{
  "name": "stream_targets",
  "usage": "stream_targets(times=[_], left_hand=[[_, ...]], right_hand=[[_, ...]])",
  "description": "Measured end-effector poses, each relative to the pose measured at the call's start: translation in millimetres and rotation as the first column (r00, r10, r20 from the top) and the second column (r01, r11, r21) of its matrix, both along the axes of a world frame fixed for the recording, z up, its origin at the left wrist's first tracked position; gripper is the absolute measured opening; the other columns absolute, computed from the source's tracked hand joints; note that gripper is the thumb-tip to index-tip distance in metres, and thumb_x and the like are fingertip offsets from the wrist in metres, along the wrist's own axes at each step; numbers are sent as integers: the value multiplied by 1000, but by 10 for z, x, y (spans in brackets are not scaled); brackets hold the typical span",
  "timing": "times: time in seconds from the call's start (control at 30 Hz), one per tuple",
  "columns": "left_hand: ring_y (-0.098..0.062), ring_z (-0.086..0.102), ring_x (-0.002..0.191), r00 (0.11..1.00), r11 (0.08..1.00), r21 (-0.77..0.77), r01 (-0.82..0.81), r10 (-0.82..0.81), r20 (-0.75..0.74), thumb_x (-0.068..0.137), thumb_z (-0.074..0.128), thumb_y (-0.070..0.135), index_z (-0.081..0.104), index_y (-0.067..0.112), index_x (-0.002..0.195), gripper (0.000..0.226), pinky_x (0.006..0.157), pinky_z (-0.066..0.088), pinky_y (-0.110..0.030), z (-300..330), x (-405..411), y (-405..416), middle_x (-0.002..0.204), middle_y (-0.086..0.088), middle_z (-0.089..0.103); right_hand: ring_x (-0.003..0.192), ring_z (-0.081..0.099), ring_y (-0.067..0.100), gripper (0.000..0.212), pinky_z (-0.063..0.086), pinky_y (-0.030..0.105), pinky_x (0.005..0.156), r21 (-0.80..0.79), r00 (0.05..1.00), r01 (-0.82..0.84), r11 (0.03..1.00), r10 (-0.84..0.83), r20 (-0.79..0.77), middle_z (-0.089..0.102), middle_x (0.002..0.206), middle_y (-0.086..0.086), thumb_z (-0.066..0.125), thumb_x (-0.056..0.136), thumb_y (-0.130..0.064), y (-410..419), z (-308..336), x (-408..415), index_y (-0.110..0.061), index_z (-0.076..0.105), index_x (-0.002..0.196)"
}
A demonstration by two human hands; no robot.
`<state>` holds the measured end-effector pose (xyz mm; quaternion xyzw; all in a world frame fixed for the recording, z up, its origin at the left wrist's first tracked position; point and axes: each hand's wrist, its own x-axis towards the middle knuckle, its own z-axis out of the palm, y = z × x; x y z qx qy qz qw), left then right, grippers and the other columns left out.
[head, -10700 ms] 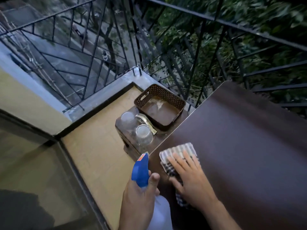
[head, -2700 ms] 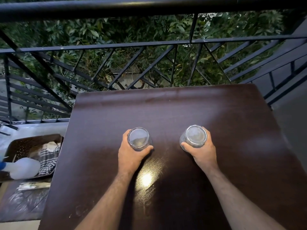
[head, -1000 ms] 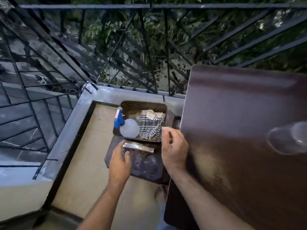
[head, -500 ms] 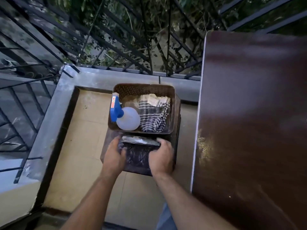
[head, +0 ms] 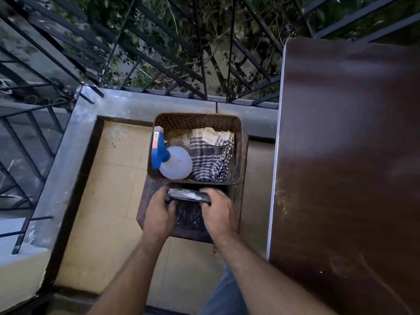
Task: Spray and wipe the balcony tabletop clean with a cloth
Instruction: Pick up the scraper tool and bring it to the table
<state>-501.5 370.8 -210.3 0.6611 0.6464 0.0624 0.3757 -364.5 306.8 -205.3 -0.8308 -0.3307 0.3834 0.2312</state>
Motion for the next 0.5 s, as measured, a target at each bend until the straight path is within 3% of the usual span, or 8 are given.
stream_targets(times=[0.13, 0.23, 0.37, 0.4, 0.5], left_hand=[[-24, 53, 130, 999, 999, 45, -6, 4, 45, 91, 51, -2, 61, 18, 130, 45, 110, 43, -47, 120, -36, -86, 133, -5, 60], [-19, 52, 131, 997, 996, 80, -31, 25, 80, 90, 50, -7, 60, 27, 130, 53, 112, 43, -44, 298, -73, -187, 133, 2, 60], [-11, 54, 122, 987, 985, 144, -91, 70, 146, 92, 53, -10, 55, 21, 135, 53, 102, 36, -10, 678, -11, -391, 132, 9, 58], [-11, 53, 123, 984, 982, 160, -105, 79, 158, 93, 53, -8, 54, 19, 136, 51, 101, 36, -7, 769, 13, -454, 133, 7, 58], [-18, 53, 127, 972, 964, 214, -158, 114, 205, 95, 54, -3, 53, 15, 138, 46, 110, 39, -26, 1011, 118, -633, 137, -4, 58]], right_hand=[[115, 57, 19, 46, 39, 32, 110, 34, 1000, -15, 999, 15, -9, 67, 121, -5, 60, 81, -4, -73, 165, -80, -25, 69, 122], [113, 59, 20, 45, 42, 31, 107, 74, 999, -15, 997, 18, -37, 69, 119, -4, 60, 80, -5, -138, 330, -80, -23, 70, 120], [109, 63, 15, 45, 45, 25, 101, 90, 995, -87, 992, 91, -45, 69, 119, -9, 63, 79, -13, -224, 660, 43, -28, 70, 121], [108, 63, 14, 46, 46, 24, 101, 100, 993, -104, 990, 108, -41, 69, 119, -9, 64, 78, -16, -265, 759, 94, -29, 70, 121], [107, 64, 12, 45, 47, 23, 98, 139, 989, -144, 980, 148, -14, 70, 116, -9, 66, 76, -22, -416, 1074, 269, -31, 71, 120]])
